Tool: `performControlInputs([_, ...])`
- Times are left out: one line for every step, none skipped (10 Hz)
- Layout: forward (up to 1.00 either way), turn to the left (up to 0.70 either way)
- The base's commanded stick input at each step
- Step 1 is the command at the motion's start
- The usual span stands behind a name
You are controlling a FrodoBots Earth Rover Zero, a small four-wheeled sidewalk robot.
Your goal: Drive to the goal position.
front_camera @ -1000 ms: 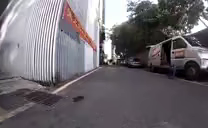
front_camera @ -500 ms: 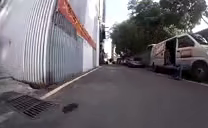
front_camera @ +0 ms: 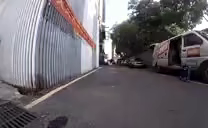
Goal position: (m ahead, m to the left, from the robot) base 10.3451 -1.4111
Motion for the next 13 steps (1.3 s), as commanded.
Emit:
performControlInputs([0.7,0.0])
performControlInputs([0.7,0.0])
performControlInputs([0.7,0.0])
performControlInputs([0.7,0.0])
performControlInputs([0.7,0.0])
performControlInputs([0.7,0.0])
performControlInputs([0.7,0.0])
performControlInputs([0.7,0.0])
performControlInputs([0.7,0.0])
performControlInputs([0.7,0.0])
performControlInputs([0.7,0.0])
performControlInputs([0.7,0.0])
performControlInputs([0.7,0.0])
